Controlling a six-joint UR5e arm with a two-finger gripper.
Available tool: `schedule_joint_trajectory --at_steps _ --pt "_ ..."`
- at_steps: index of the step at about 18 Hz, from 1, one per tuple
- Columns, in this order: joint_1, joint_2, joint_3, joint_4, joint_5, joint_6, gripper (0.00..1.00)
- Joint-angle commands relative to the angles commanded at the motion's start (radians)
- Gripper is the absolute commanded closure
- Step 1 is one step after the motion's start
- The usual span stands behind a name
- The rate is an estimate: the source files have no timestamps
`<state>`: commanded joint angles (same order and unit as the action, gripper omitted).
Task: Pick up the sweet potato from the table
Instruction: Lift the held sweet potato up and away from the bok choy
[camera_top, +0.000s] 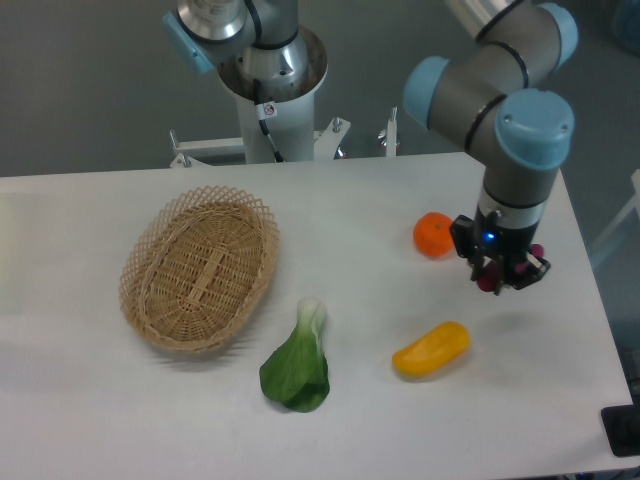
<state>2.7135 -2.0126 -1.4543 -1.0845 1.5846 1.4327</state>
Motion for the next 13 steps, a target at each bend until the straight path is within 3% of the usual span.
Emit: schedule_joint_trajectory --at_steps 13 --pt "0.003 -0.017 0.006 0.0 0.006 0.0 0.65"
